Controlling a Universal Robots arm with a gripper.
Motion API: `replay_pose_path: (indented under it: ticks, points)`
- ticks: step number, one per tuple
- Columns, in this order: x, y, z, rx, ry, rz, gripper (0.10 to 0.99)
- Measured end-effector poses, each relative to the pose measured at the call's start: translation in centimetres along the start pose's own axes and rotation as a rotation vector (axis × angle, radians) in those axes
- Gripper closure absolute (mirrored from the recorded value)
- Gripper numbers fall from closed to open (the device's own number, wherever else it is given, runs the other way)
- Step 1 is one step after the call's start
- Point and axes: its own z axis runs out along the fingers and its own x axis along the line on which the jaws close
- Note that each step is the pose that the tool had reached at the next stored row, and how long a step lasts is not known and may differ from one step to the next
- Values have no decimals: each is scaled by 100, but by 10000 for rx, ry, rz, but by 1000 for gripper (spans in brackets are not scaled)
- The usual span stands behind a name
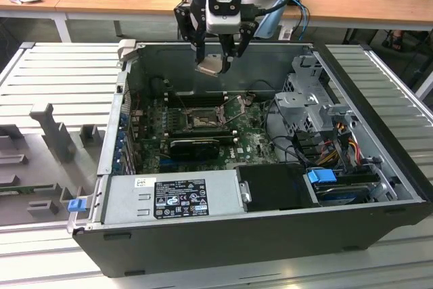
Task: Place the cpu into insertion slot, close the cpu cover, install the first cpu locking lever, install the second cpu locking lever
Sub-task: 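Place the cpu into insertion slot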
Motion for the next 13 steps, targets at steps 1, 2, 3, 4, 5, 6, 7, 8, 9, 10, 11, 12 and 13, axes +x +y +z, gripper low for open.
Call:
replay_pose_path:
  ticks: [1, 2, 3, 4, 5, 6, 7, 8, 9, 10, 11, 12, 13]
  points:
    - [0, 0, 5, 4, -3, 8, 549]
    - [0, -1, 11, 4, -4, 10, 549]
    - [0, -1, 15, 10, -5, 13, 549]
    - [-1, -2, 23, 10, -5, 15, 549]
    - [-1, -2, 28, 10, -6, 15, 549]
    - [-1, -3, 36, 13, -6, 16, 549]
    - [-1, -4, 43, 17, -5, 17, 549]
    - [-1, -4, 53, 17, -3, 20, 549]
    - [-1, -5, 60, 19, -3, 24, 549]
    - [-1, -5, 63, 20, -3, 29, 549]
    - [-2, -5, 64, 21, -3, 32, 549]
    - [-2, -5, 64, 22, -4, 38, 549]
    - [-2, -5, 65, 20, -4, 48, 549]
